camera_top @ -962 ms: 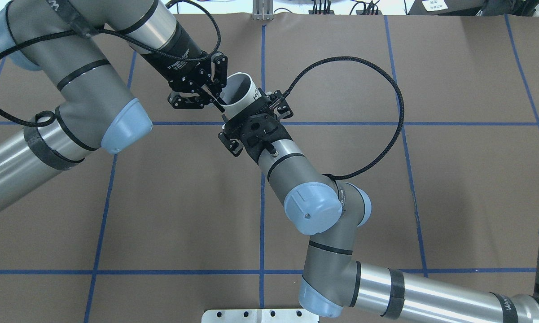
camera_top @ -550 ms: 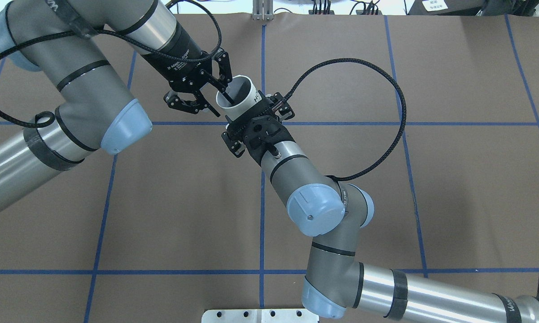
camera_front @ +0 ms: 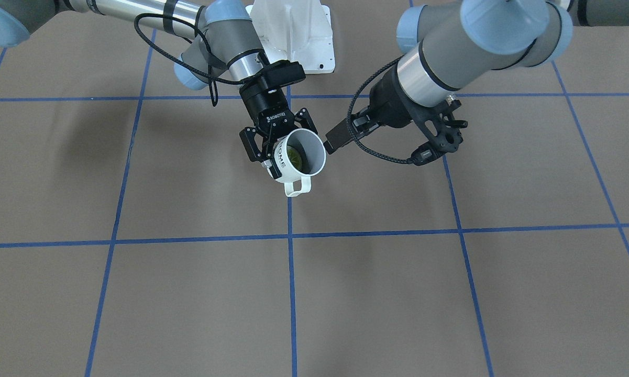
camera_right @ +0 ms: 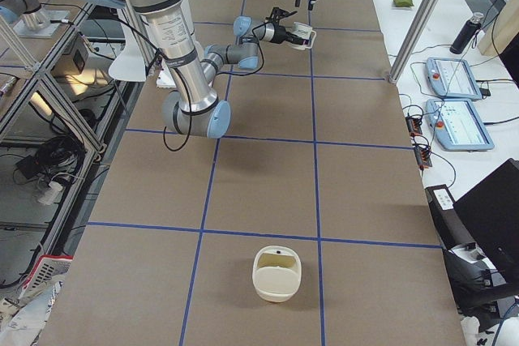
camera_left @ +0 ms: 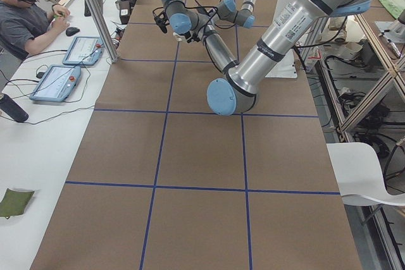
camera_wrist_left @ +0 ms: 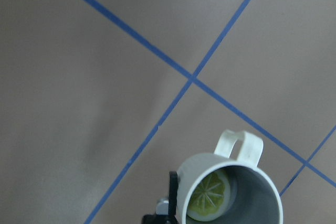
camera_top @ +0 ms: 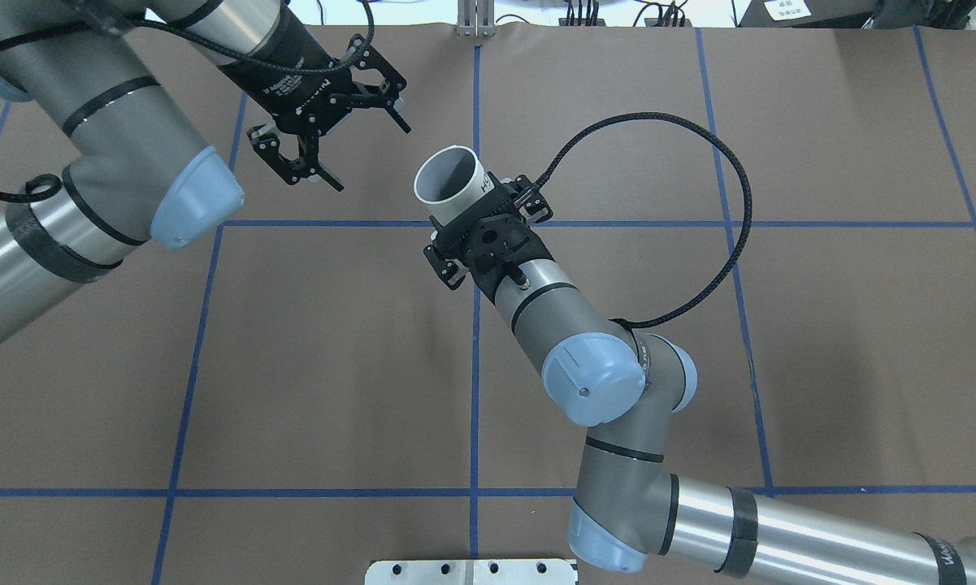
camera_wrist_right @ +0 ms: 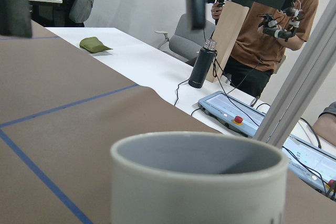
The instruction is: Left arm hands cup to right arm to dump lemon
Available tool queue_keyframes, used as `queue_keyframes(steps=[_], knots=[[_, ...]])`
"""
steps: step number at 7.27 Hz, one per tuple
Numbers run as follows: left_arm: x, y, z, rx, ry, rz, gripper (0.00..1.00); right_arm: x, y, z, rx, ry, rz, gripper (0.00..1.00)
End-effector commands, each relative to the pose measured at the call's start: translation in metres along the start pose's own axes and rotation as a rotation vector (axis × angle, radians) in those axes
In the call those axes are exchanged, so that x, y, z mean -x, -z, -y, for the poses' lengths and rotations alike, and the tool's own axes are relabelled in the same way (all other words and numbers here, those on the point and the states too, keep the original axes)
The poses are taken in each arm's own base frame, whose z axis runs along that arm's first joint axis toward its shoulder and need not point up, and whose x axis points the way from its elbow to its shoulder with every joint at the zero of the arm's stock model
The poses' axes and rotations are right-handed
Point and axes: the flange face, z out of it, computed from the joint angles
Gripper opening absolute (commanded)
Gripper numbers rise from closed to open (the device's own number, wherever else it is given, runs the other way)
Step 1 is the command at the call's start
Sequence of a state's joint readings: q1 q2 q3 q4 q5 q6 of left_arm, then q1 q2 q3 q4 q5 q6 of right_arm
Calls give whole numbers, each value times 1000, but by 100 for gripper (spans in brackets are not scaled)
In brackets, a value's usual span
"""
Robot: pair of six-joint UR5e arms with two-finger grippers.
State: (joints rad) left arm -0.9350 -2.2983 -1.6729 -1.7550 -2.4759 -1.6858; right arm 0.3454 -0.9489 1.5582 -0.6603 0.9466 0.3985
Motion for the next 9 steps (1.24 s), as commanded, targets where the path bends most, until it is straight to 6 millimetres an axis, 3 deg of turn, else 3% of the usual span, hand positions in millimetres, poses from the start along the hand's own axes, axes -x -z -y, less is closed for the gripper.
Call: queue_keyframes(steps=[1, 3, 4, 5, 6, 7, 8, 9], knots=[[47, 29, 60, -71, -168, 20, 100, -39, -7, -17, 39, -77, -5, 19], [92, 40, 106, -125, -379, 102, 100, -107, -15, -3, 123, -102, 38, 16], [115, 51, 130, -163, -518, 193, 100, -150, -7, -7, 211, -116, 68, 7], [138, 60, 153, -200, -632, 307, 100, -194, 3, 3, 260, -131, 95, 6], [176, 66, 177, -209, -753, 415, 100, -233, 20, 4, 260, -144, 74, 5], [215, 74, 199, -183, -870, 483, 100, -271, 45, -11, 269, -184, 20, 3], [250, 93, 215, -166, -928, 514, 100, -303, 70, -21, 279, -192, -8, 2], [271, 114, 228, -168, -959, 529, 100, -323, 99, -32, 279, -195, -25, 2]])
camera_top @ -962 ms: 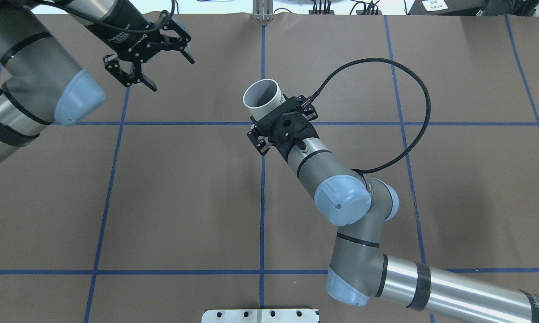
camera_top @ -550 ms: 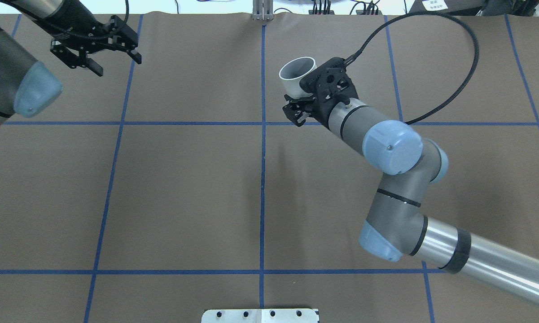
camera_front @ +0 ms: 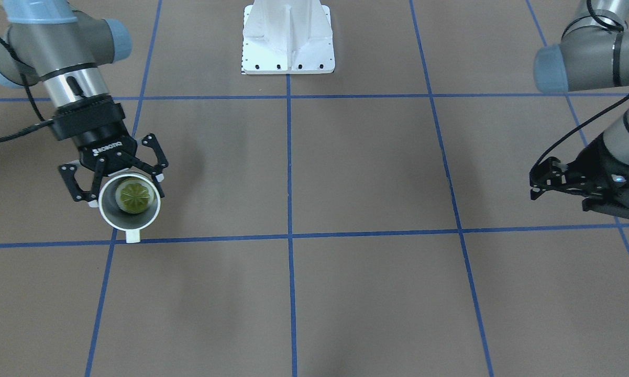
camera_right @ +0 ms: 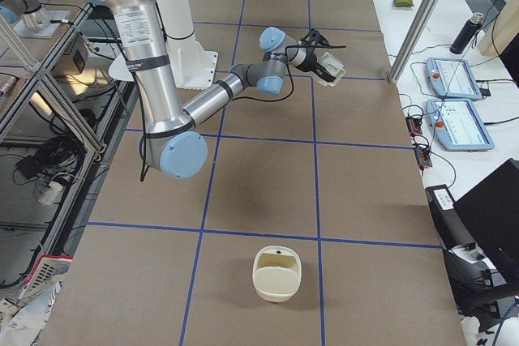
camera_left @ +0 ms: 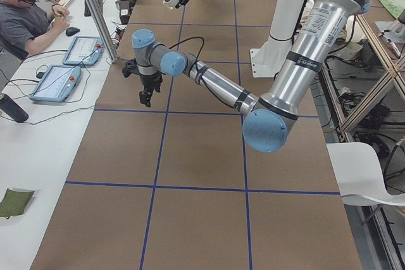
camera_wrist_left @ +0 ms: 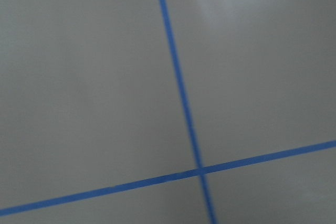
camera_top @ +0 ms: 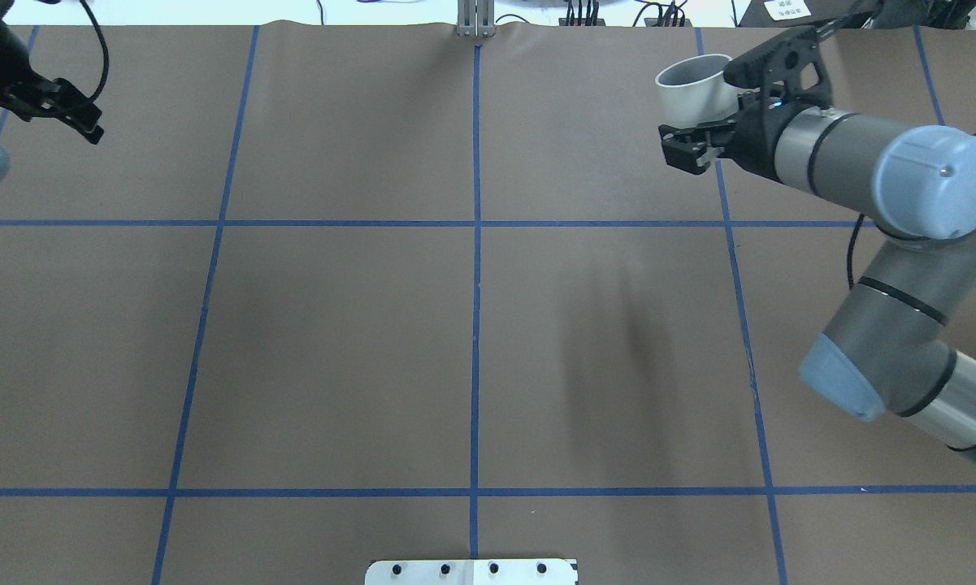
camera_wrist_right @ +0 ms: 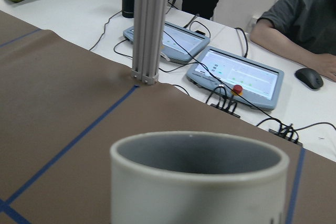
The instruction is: Left arm hands cup to right arm to dump lemon
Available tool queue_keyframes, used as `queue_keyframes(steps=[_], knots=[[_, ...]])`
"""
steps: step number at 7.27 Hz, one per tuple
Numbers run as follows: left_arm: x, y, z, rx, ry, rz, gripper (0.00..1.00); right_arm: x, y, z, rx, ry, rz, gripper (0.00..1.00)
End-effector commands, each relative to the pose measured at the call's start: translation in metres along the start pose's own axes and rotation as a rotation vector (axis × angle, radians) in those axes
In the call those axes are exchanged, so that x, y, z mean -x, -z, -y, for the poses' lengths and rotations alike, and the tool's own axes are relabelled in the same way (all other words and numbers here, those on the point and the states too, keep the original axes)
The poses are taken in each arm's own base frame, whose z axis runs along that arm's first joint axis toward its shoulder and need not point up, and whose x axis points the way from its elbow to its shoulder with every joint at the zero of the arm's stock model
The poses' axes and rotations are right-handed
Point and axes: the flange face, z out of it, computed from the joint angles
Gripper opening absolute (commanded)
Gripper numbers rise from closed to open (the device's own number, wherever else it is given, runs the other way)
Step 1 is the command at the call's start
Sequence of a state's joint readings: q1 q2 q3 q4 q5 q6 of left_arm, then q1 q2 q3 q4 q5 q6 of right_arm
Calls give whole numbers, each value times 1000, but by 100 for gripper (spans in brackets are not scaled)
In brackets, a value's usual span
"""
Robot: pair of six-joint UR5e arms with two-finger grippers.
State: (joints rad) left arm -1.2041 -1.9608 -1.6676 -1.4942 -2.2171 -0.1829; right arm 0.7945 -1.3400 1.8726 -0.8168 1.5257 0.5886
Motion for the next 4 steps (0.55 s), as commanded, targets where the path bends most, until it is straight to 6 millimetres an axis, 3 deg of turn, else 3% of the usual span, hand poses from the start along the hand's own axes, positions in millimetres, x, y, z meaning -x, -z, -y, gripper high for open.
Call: queue_keyframes(steps=[1, 2, 4], knots=[[65, 6, -31, 10, -72, 32, 100, -71, 59, -51, -7, -20, -38, 0], [87, 10, -43, 11, -73, 40, 100, -105, 88, -84, -47, -29, -16, 0], [98, 13, -49, 11, -90, 45, 100, -162, 145, -158, -60, -59, -27, 0]])
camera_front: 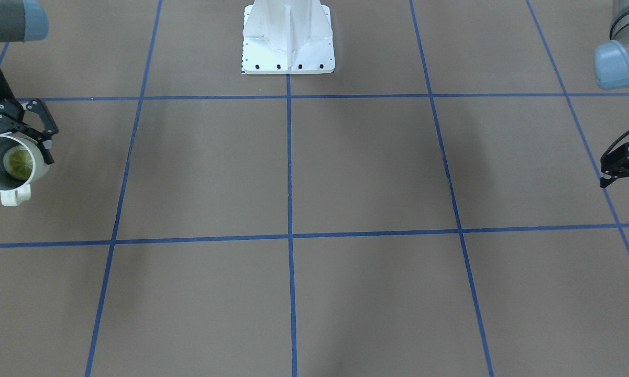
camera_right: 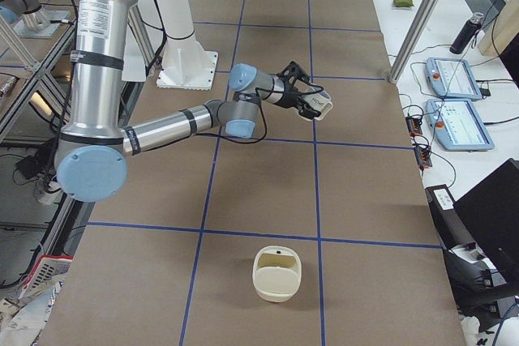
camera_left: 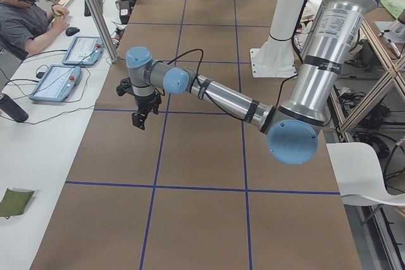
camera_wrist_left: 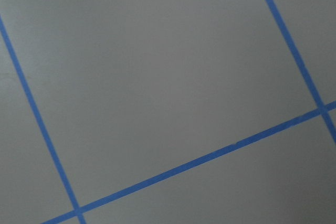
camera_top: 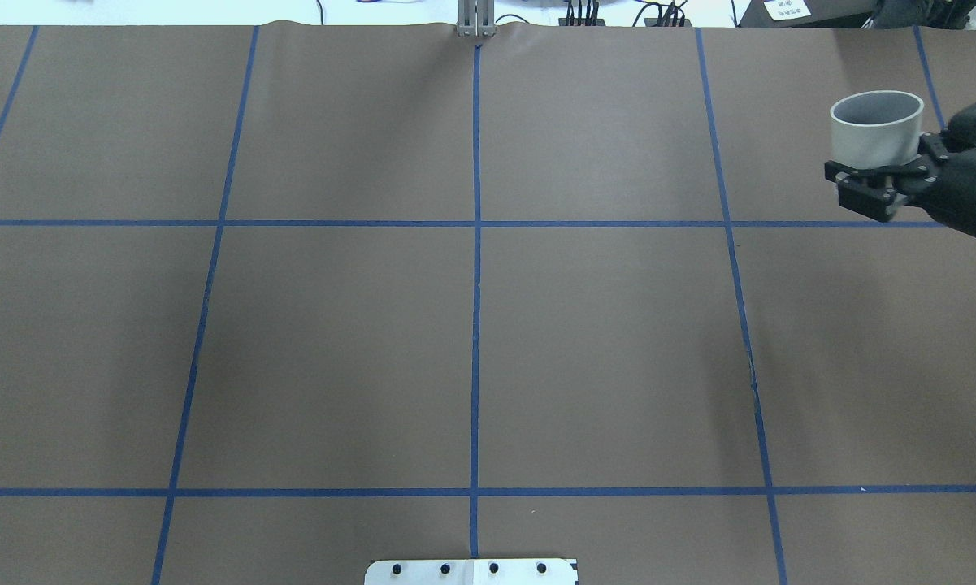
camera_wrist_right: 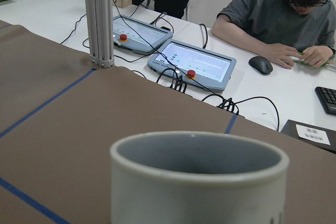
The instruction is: Left arm hands cup to right arm to dump lemon
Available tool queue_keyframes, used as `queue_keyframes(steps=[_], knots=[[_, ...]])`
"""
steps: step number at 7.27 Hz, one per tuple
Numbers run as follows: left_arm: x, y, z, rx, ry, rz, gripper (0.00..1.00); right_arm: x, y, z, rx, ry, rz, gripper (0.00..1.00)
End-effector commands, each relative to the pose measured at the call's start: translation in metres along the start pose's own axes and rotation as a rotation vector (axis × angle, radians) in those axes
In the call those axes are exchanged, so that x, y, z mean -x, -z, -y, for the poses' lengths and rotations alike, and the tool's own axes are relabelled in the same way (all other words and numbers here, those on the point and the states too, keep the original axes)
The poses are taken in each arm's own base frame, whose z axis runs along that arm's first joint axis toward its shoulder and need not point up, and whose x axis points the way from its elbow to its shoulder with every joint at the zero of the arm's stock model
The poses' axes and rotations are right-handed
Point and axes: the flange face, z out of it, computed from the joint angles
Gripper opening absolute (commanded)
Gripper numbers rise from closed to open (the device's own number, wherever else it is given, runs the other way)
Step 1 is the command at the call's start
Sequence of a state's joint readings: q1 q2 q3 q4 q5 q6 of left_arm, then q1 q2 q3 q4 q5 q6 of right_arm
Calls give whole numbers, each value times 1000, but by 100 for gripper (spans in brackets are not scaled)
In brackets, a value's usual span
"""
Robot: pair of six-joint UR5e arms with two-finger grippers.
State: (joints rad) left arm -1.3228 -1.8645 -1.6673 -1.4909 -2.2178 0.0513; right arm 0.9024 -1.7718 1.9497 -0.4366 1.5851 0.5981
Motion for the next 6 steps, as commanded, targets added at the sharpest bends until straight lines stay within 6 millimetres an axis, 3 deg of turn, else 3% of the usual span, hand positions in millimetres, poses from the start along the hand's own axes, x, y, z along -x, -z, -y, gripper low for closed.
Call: queue_keyframes(steps=[1, 3, 6], knots=[[10, -2, -10, 7, 0, 3, 100, -63, 58, -78, -38, -129, 9, 1], [9, -1, -10, 5, -2, 3, 100, -121, 80, -157, -102, -326, 49, 0], [8, 0, -10, 2, -5, 3, 100, -186, 126, -217, -206, -749, 83, 0]])
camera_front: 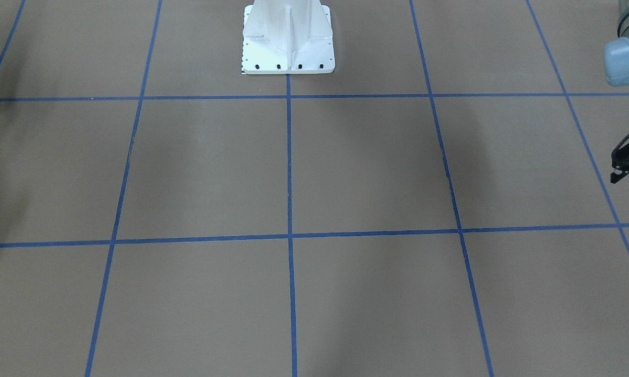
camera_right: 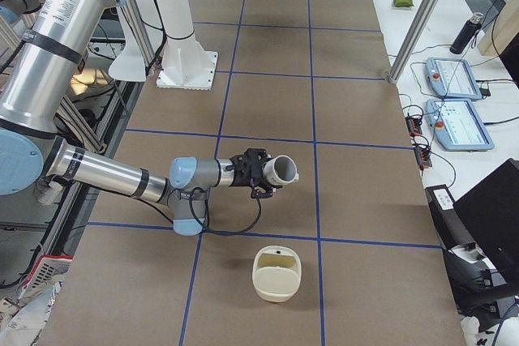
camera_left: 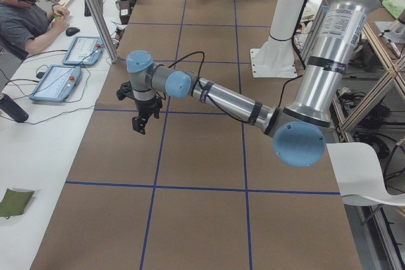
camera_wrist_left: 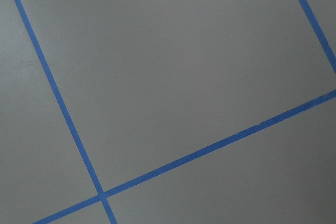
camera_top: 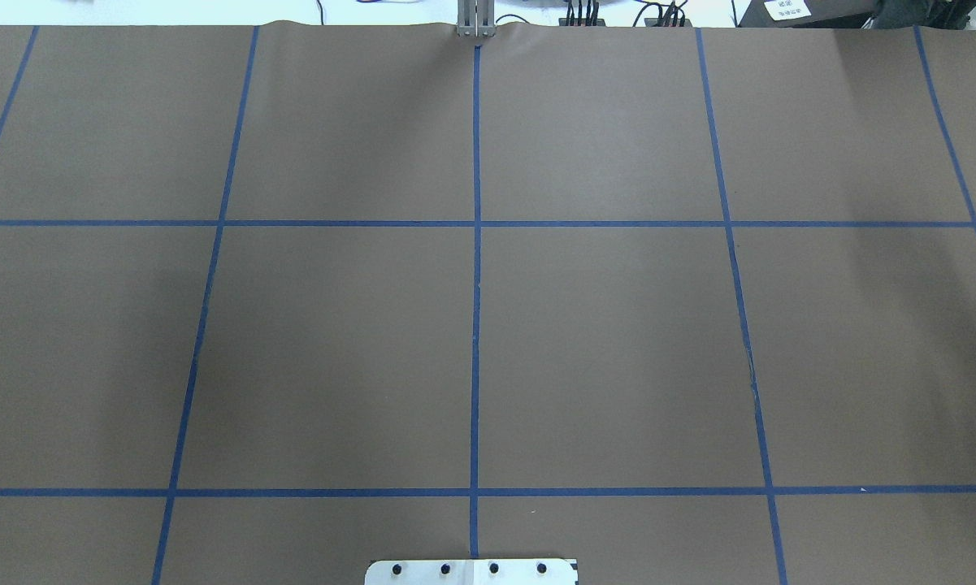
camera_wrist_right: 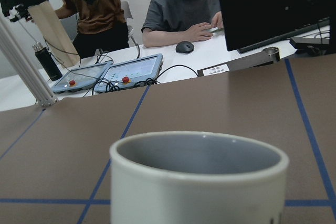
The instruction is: Left arm hands cup to right arm to dump lemon
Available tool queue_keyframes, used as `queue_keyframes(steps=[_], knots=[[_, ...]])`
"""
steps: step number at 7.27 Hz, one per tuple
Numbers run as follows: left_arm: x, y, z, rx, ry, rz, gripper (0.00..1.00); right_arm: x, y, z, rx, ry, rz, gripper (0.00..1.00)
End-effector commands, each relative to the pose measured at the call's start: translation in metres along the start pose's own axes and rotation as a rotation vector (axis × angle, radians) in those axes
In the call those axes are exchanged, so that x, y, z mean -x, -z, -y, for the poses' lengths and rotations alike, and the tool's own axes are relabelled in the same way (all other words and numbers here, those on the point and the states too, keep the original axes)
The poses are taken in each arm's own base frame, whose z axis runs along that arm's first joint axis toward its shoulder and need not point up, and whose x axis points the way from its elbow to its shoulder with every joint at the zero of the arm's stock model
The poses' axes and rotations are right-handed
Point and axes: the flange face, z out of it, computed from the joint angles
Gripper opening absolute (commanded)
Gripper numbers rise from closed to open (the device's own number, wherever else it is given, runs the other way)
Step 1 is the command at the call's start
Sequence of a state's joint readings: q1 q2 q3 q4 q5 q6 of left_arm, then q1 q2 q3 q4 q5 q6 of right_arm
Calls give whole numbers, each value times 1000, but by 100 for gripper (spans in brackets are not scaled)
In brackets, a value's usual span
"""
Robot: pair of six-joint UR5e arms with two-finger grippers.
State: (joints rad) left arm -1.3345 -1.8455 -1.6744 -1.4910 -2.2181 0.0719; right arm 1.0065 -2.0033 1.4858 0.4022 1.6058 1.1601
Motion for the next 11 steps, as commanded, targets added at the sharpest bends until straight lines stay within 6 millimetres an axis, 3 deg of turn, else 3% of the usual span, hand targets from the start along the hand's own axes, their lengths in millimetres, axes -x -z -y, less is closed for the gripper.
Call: queue_keyframes(steps=[1, 4, 5, 7, 9, 11], knots=[[0, 0, 0, -1, -1, -1, 100, -43, 39, 2, -81, -309, 52, 0], [-1, 0, 0, 0, 0, -2, 100, -61, 57, 14, -155, -697, 91, 0], [-1, 0, 0, 0, 0, -2, 100, -70, 66, 9, -158, -814, 135, 0], [0, 0, 0, -1, -1, 0, 100, -73, 73, 19, -176, -1113, 281, 0], [-1, 2, 1, -4, -2, 0, 100, -81, 80, 28, -210, -1301, 321, 0], [-3, 4, 1, -9, -5, 1, 100, -101, 78, 28, -254, -1358, 301, 0]])
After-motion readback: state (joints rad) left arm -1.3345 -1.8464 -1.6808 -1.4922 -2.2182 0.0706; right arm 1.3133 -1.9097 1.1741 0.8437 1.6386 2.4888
